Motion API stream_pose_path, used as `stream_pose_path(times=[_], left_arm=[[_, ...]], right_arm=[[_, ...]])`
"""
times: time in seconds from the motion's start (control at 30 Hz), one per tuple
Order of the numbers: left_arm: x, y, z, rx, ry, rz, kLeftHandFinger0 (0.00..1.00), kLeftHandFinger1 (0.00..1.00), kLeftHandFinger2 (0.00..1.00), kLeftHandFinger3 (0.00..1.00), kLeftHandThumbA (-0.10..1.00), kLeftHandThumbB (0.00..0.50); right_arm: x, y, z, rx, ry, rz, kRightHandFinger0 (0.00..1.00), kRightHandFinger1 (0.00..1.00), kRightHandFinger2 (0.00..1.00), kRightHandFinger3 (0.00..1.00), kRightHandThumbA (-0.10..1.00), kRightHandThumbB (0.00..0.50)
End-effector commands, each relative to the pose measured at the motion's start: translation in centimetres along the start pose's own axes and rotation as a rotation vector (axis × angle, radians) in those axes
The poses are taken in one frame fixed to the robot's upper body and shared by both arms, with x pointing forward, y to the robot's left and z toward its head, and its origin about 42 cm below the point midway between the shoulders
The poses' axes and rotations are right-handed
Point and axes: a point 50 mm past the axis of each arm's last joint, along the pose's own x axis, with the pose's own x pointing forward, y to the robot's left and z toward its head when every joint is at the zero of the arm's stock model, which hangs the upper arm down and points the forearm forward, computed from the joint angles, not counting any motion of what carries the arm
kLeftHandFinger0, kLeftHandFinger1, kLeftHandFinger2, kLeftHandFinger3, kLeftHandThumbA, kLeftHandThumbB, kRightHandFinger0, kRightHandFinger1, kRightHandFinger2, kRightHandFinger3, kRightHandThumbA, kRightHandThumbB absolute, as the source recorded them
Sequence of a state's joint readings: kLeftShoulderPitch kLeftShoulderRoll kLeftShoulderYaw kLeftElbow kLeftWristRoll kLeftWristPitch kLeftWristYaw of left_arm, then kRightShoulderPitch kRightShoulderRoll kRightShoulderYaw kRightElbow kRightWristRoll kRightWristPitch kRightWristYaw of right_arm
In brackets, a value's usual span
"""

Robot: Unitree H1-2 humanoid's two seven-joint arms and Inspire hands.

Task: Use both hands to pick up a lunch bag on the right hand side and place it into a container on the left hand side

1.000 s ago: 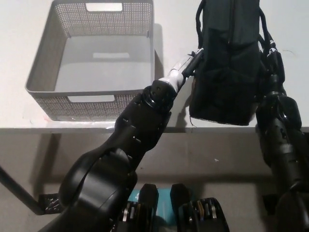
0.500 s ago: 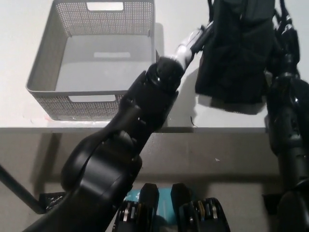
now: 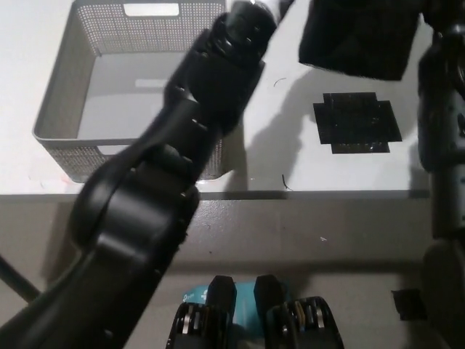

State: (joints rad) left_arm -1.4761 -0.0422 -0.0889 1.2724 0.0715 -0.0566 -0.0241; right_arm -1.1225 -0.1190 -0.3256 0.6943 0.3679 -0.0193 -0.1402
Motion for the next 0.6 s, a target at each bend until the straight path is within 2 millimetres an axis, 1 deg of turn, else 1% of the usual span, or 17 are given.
stream_pose_path(times=[0.0, 0.03, 0.07, 0.1, 0.13, 0.17, 0.2, 0.27, 0.3, 0.33, 0.37, 0.4, 0.43, 0.47, 0.5, 0.53, 0.57], left_arm=[[-0.2, 7.6, 15.4, -0.016, -0.41, 0.02, 1.0, 1.0, 1.0, 1.0, 1.0, 0.199], [-0.6, 9.2, 15.2, -0.018, -0.417, 0.05, 1.0, 1.0, 1.0, 1.0, 1.0, 0.208], [-1.0, 10.5, 15.0, -0.03, -0.424, 0.069, 1.0, 1.0, 1.0, 1.0, 1.0, 0.197], [-1.6, 12.4, 14.6, -0.045, -0.428, 0.105, 1.0, 1.0, 1.0, 1.0, 1.0, 0.192], [-1.9, 13.1, 14.5, -0.048, -0.429, 0.118, 1.0, 1.0, 1.0, 1.0, 1.0, 0.191], [-2.7, 14.9, 14.0, -0.058, -0.433, 0.154, 1.0, 1.0, 1.0, 1.0, 1.0, 0.201], [-3.1, 15.7, 13.8, -0.065, -0.431, 0.17, 1.0, 1.0, 1.0, 1.0, 1.0, 0.206], [-5.1, 18.7, 12.4, -0.083, -0.4, 0.265, 1.0, 1.0, 1.0, 1.0, 1.0, 0.246], [-5.6, 19.3, 11.9, -0.101, -0.402, 0.279, 1.0, 1.0, 1.0, 1.0, 1.0, 0.235], [-6.8, 20.6, 10.8, -0.143, -0.413, 0.316, 1.0, 1.0, 1.0, 1.0, 1.0, 0.238], [-7.1, 20.8, 10.5, -0.153, -0.416, 0.325, 1.0, 1.0, 1.0, 1.0, 1.0, 0.239], [-7.8, 21.3, 9.6, -0.169, -0.419, 0.338, 1.0, 1.0, 1.0, 1.0, 1.0, 0.257], [-9.0, 22.3, 8.3, -0.19, -0.432, 0.362, 1.0, 1.0, 1.0, 1.0, 1.0, 0.234], [-9.8, 22.9, 7.3, -0.194, -0.444, 0.376, 1.0, 1.0, 1.0, 1.0, 1.0, 0.225], [-10.2, 23.2, 6.9, -0.204, -0.45, 0.384, 1.0, 1.0, 1.0, 1.0, 1.0, 0.213], [-11.4, 23.9, 5.7, -0.256, -0.457, 0.417, 1.0, 1.0, 1.0, 1.0, 1.0, 0.203], [-12.1, 24.3, 4.9, -0.288, -0.461, 0.438, 1.0, 1.0, 1.0, 1.0, 1.0, 0.201]], right_arm=[[2.7, 21.3, 8.7, -0.053, -0.114, 0.438, 1.0, 1.0, 1.0, 1.0, 1.0, 0.134], [2.4, 22.9, 8.6, -0.068, -0.107, 0.461, 1.0, 1.0, 1.0, 1.0, 1.0, 0.127], [2.2, 24.2, 8.4, -0.082, -0.095, 0.476, 1.0, 1.0, 1.0, 1.0, 1.0, 0.134], [1.7, 26.1, 8.0, -0.081, -0.07, 0.504, 1.0, 1.0, 1.0, 1.0, 1.0, 0.135], [1.6, 26.8, 7.9, -0.079, -0.062, 0.513, 1.0, 1.0, 1.0, 1.0, 1.0, 0.135], [0.9, 28.6, 7.5, -0.084, -0.045, 0.55, 1.0, 1.0, 1.0, 1.0, 1.0, 0.114], [0.6, 29.4, 7.4, -0.089, -0.038, 0.569, 1.0, 1.0, 1.0, 1.0, 1.0, 0.11], [-0.9, 32.3, 6.5, -0.139, -0.027, 0.627, 1.0, 1.0, 1.0, 1.0, 1.0, 0.084], [-1.3, 32.9, 6.1, -0.156, -0.017, 0.635, 1.0, 1.0, 1.0, 1.0, 1.0, 0.092], [-2.3, 34.3, 5.3, -0.191, 0.003, 0.663, 1.0, 1.0, 1.0, 1.0, 1.0, 0.104], [-2.5, 34.6, 5.1, -0.199, 0.007, 0.669, 1.0, 1.0, 1.0, 1.0, 1.0, 0.105], [-3.1, 35.1, 4.4, -0.213, 0.032, 0.686, 1.0, 1.0, 1.0, 1.0, 1.0, 0.128], [-4.1, 36.1, 3.5, -0.229, 0.062, 0.714, 1.0, 1.0, 1.0, 1.0, 1.0, 0.135], [-4.7, 36.6, 2.9, -0.239, 0.072, 0.728, 1.0, 1.0, 1.0, 1.0, 1.0, 0.134], [-5.1, 36.9, 2.6, -0.255, 0.066, 0.736, 1.0, 1.0, 1.0, 1.0, 1.0, 0.115], [-6.1, 37.8, 1.7, -0.33, 0.062, 0.753, 1.0, 1.0, 1.0, 1.0, 1.0, 0.122], [-6.7, 38.2, 1.1, -0.369, 0.062, 0.763, 1.0, 1.0, 1.0, 1.0, 1.0, 0.124]])
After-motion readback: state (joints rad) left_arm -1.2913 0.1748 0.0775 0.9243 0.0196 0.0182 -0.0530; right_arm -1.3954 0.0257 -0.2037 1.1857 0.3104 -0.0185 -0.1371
